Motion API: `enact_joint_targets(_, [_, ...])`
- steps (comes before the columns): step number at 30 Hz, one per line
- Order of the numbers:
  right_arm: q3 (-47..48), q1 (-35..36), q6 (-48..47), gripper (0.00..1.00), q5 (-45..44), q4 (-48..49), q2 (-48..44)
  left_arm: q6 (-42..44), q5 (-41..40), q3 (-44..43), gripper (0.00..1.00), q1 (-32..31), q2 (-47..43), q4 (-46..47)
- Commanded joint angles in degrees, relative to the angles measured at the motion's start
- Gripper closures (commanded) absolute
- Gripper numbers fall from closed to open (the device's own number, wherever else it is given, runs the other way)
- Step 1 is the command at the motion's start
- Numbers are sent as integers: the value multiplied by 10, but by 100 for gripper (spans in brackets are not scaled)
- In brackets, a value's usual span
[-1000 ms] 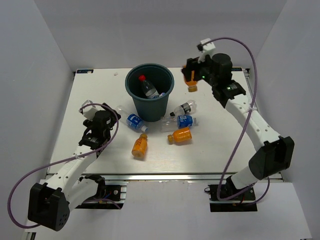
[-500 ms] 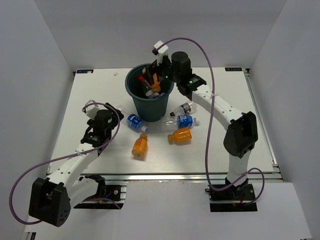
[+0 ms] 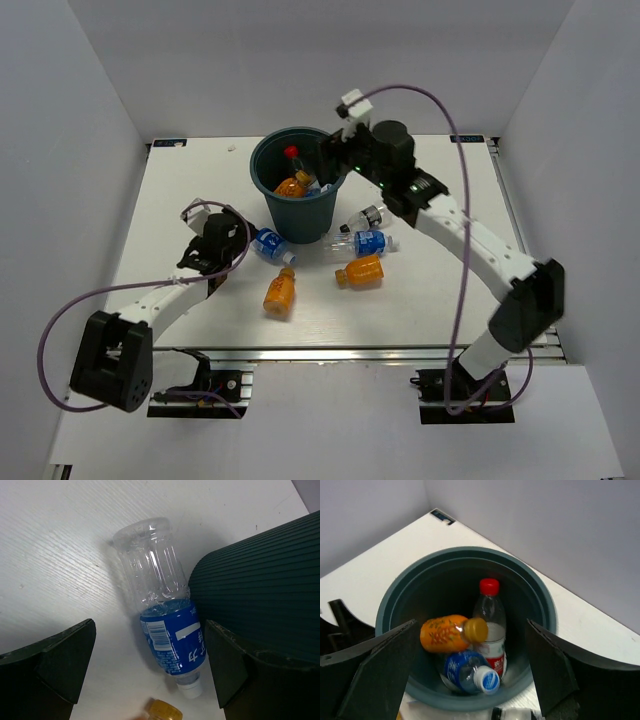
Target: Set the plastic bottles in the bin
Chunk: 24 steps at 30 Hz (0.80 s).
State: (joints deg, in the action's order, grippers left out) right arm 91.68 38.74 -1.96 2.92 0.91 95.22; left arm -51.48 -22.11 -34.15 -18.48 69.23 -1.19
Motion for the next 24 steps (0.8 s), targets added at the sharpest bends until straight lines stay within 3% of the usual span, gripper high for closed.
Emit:
enact_joint_targets(1, [-122, -7, 38, 11, -79, 62, -102, -25, 16, -40, 2, 1, 32, 31])
enact_joint_targets(8, [-365, -32, 120, 11, -188, 82, -312, -67, 20, -70, 2, 1, 124, 57])
enact_joint_targets(11, [-426, -41, 149, 11, -215, 69, -369, -78, 26, -86, 2, 1, 158, 43])
enact_joint_targets(17, [-512, -43, 182, 11, -233, 45, -443, -81, 30, -86, 2, 2, 197, 80])
enact_joint_targets(24, [-535, -43, 183, 11, -278, -3, -490, -95, 11, -94, 3, 2, 238, 91])
